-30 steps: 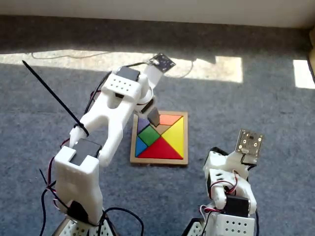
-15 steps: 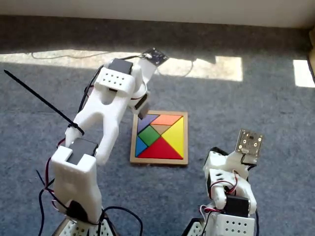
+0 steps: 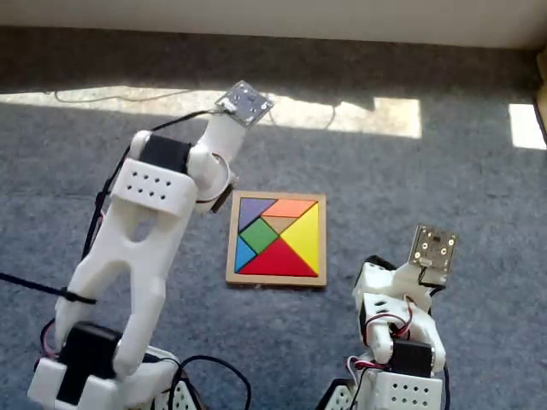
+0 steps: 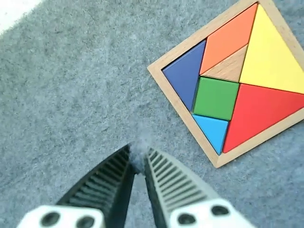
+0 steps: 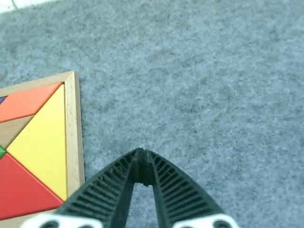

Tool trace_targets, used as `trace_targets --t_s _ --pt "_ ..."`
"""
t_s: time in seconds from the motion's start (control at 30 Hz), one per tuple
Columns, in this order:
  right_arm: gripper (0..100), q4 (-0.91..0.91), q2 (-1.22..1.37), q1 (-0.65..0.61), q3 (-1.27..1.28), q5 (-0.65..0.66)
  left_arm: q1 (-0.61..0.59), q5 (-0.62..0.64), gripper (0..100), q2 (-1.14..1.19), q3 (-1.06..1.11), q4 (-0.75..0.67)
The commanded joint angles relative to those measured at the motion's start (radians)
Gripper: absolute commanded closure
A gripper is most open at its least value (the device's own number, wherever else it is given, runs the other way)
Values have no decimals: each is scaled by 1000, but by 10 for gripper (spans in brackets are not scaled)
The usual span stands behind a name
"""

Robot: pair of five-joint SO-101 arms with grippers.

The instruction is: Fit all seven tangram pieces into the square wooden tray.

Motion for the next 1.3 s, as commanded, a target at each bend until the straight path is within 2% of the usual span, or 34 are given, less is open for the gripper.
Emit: trace_targets --t_s 0.0,0.2,0.43,0.9,1.27 --pt "993 -21 4 12 137 -8 -18 9 995 -186 168 -94" --pt "993 -21 4 12 137 -8 -128 11 995 -390 441 -255" --pt "993 -21 4 12 137 -8 -239 78 995 -555 627 -311" --pt "993 -21 4 12 137 -8 -245 81 995 -1063 992 -308" --pt "993 -21 4 12 137 -8 -242 80 993 -1337 1228 -305"
